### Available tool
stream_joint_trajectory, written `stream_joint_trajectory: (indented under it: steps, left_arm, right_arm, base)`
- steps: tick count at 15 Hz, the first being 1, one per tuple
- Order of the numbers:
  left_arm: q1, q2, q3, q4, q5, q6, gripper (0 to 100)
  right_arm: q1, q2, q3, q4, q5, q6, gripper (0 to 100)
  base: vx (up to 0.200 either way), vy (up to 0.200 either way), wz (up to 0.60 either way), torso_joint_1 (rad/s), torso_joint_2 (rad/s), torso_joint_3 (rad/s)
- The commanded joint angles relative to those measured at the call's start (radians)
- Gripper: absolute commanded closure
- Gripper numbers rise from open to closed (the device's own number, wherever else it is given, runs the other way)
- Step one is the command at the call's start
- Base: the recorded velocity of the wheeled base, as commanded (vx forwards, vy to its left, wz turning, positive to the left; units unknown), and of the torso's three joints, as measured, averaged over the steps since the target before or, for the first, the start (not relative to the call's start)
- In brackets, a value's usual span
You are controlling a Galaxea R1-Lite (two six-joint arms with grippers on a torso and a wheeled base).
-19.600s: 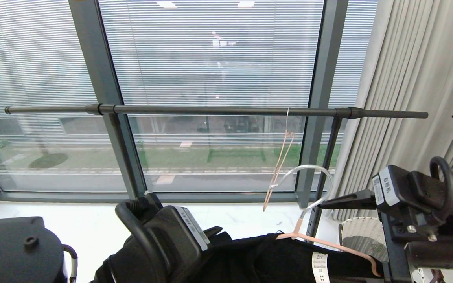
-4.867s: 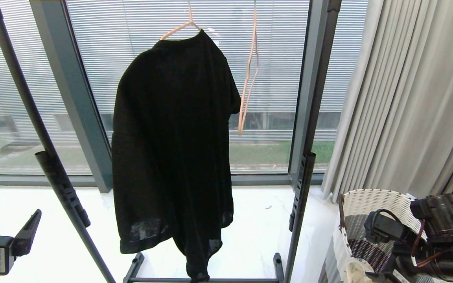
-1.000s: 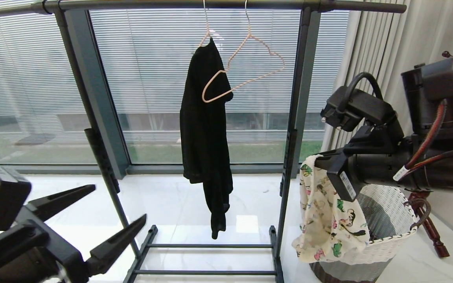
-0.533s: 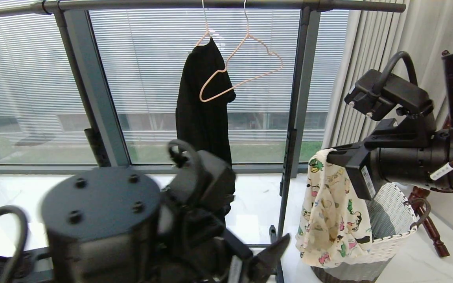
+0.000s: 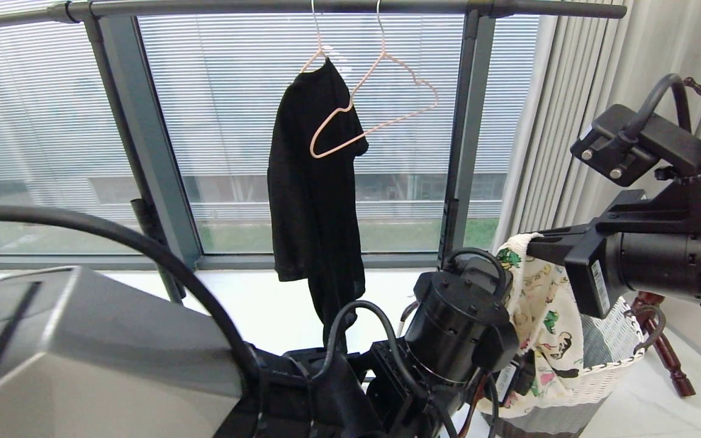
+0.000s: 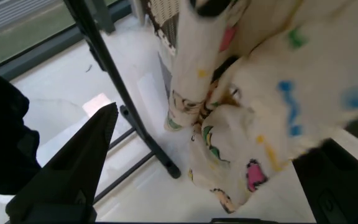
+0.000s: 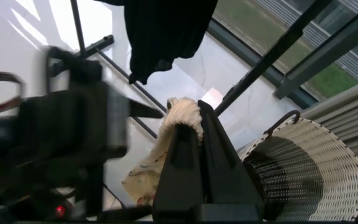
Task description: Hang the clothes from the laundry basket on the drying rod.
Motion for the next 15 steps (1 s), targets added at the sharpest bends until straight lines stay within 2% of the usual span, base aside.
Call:
stream_joint_trajectory:
  steps: [1,8,11,15]
  left_arm:
    - [0.034,0.080,-0.017,-0.002,0.001,0.003,0]
    - [-0.012,-0.004,0.026,-0.010,0.008,-0.003,0]
    - [-0.012,-0.055,0.104,-0.010,0.008,0.003,0]
    - [0.006,-0.047,0.107,-0.071,0.013,0.007,0]
  right_arm:
    - [-0.008,-0.004,-0.002,-0.004,0.001,0.000,100]
    - [-0.159,0.016,0.001,-0.015,0.090,0.000,100]
    - [-0.177,0.028,0.000,-0.020,0.099,-0.002,100]
    - [-0.176,0.027,0.000,-0.020,0.121,-0.003,100]
  base:
    - [0.000,0.000,0.00,0.000,0.00,0.000]
    - [0.000,0.000,0.00,0.000,0.00,0.000]
    - [0.000,0.000,0.00,0.000,0.00,0.000]
    - [0.000,0.000,0.00,0.000,0.00,0.000]
